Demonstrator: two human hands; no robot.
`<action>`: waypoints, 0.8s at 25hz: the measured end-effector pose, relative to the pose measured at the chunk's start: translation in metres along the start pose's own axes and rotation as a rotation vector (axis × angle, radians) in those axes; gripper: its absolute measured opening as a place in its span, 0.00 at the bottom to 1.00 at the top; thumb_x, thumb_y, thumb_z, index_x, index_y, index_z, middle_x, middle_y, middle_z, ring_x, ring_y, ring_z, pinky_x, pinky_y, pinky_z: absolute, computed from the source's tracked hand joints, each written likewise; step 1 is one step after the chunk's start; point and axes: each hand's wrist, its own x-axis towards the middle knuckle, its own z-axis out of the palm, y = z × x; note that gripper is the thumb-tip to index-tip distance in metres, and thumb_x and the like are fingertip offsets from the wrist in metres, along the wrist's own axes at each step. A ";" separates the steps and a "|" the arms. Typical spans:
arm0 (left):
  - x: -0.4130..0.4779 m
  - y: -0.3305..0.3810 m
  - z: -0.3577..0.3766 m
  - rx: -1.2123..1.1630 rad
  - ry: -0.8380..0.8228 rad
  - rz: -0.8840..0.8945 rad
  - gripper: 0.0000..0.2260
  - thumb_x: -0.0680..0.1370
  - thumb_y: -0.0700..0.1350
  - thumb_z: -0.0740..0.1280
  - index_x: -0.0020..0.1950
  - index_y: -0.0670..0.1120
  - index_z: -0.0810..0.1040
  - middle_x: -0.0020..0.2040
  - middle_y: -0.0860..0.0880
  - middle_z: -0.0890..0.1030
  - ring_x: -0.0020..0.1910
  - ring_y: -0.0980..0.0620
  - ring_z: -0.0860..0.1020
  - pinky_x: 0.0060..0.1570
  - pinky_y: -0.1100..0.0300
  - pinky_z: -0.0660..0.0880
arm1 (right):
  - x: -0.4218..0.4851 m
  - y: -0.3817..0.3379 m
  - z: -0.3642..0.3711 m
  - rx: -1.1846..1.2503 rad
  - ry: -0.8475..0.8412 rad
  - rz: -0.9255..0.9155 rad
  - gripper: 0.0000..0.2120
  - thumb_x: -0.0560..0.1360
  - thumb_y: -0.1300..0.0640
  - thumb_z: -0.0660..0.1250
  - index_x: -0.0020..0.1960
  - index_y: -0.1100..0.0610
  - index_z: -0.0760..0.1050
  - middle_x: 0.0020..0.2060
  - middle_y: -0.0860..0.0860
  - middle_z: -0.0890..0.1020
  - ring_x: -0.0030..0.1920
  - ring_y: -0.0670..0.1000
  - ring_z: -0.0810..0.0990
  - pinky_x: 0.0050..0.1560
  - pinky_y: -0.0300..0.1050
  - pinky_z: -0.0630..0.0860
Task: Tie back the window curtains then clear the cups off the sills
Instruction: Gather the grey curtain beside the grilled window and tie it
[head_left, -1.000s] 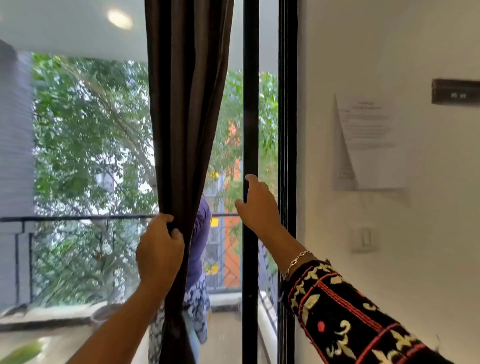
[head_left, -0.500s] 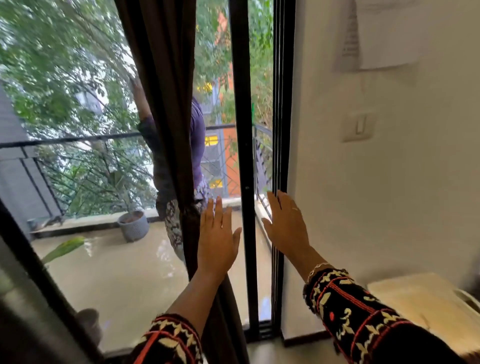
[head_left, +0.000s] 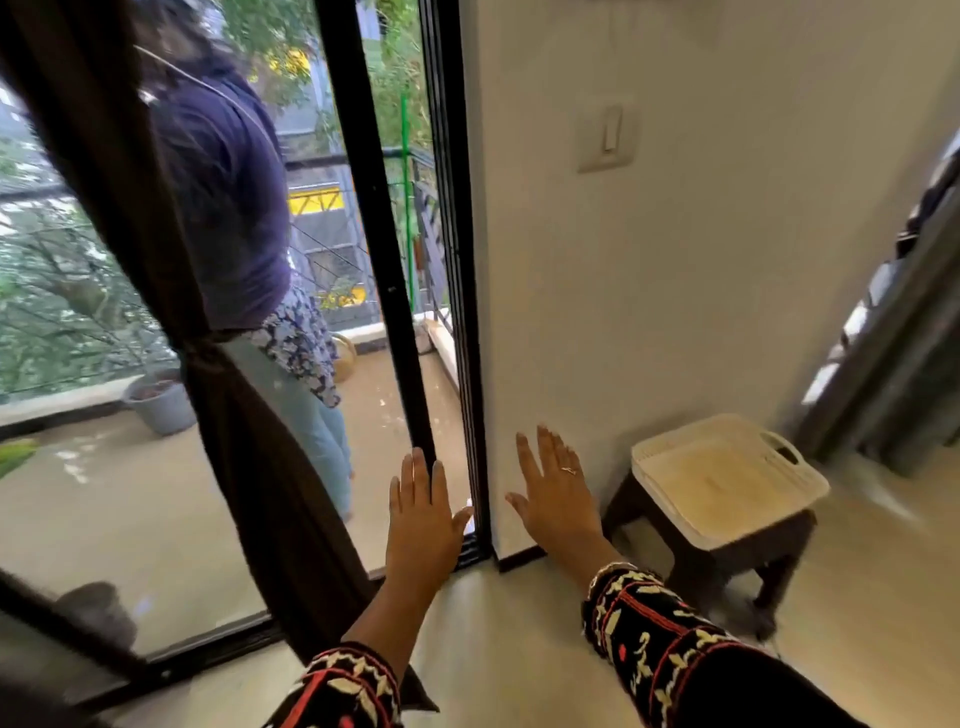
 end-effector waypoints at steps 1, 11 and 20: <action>-0.001 0.009 0.006 -0.003 -0.011 0.016 0.30 0.75 0.59 0.49 0.62 0.37 0.72 0.63 0.33 0.73 0.61 0.35 0.74 0.54 0.40 0.73 | -0.009 0.010 0.004 -0.018 -0.020 0.027 0.36 0.79 0.44 0.54 0.75 0.56 0.36 0.75 0.61 0.41 0.75 0.60 0.43 0.73 0.52 0.41; 0.024 0.126 0.041 -0.028 -0.034 0.334 0.32 0.67 0.56 0.73 0.64 0.38 0.73 0.66 0.35 0.71 0.65 0.37 0.71 0.61 0.45 0.68 | -0.079 0.114 0.031 -0.038 -0.069 0.326 0.38 0.56 0.43 0.79 0.62 0.58 0.76 0.60 0.61 0.78 0.59 0.59 0.78 0.56 0.53 0.75; 0.130 0.258 0.064 -0.133 -0.125 0.490 0.32 0.79 0.59 0.50 0.76 0.43 0.44 0.77 0.42 0.43 0.76 0.43 0.42 0.72 0.52 0.41 | -0.055 0.261 0.001 -0.124 -0.086 0.562 0.39 0.59 0.43 0.78 0.66 0.58 0.72 0.64 0.62 0.74 0.63 0.61 0.75 0.62 0.54 0.66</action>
